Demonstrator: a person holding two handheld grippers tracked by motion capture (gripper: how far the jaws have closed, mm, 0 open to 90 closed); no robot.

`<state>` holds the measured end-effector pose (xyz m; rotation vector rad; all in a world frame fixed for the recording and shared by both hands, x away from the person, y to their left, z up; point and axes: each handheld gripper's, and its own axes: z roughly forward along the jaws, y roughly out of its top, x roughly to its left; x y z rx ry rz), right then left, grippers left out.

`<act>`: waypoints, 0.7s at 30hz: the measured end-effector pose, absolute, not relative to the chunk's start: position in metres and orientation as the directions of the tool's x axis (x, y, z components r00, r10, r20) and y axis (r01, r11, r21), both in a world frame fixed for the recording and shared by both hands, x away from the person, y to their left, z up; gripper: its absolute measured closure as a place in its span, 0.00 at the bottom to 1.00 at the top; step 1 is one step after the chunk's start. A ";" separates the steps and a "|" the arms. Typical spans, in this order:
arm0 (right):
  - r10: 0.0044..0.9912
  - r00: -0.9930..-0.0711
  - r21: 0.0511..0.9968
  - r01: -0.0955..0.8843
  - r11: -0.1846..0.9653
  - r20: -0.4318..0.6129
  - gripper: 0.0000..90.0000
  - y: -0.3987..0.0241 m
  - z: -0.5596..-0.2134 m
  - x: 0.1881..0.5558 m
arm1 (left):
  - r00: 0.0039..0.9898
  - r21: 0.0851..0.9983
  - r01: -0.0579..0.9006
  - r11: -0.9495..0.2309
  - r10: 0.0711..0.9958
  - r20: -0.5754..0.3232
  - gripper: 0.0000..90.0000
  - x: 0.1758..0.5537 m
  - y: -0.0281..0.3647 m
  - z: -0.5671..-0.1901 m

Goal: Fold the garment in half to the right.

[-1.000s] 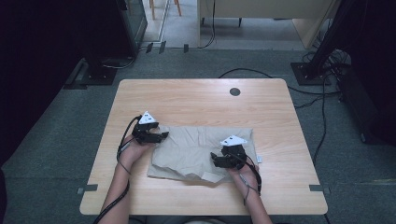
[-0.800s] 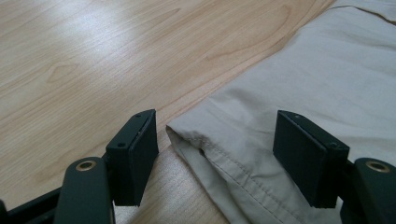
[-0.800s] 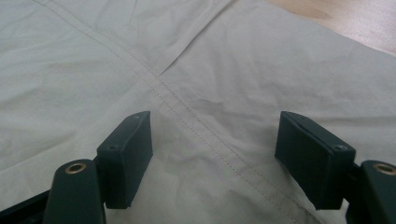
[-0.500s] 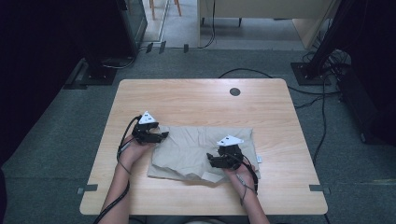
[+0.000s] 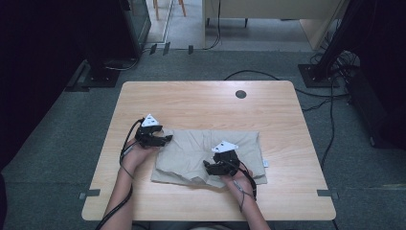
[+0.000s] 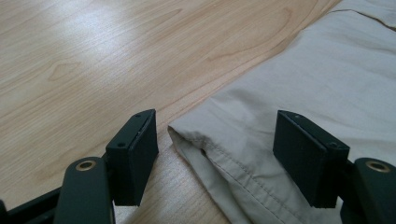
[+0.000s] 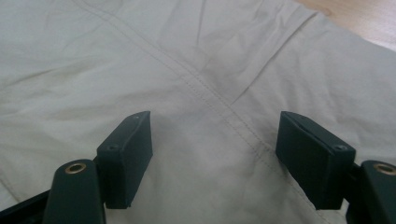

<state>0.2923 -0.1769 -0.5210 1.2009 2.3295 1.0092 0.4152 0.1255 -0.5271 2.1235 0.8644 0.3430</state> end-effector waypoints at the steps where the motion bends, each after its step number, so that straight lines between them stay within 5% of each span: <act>1: 0.808 -0.589 0.720 0.571 0.394 0.025 0.30 -0.177 -0.522 0.292 | 0.729 0.765 0.465 -0.446 0.682 -0.046 0.34 0.415 0.125 -0.527; 21: 0.791 -0.611 0.735 0.546 0.402 0.021 0.30 -0.156 -0.520 0.279 | 0.736 0.762 0.457 -0.459 0.676 -0.034 0.31 0.414 0.124 -0.527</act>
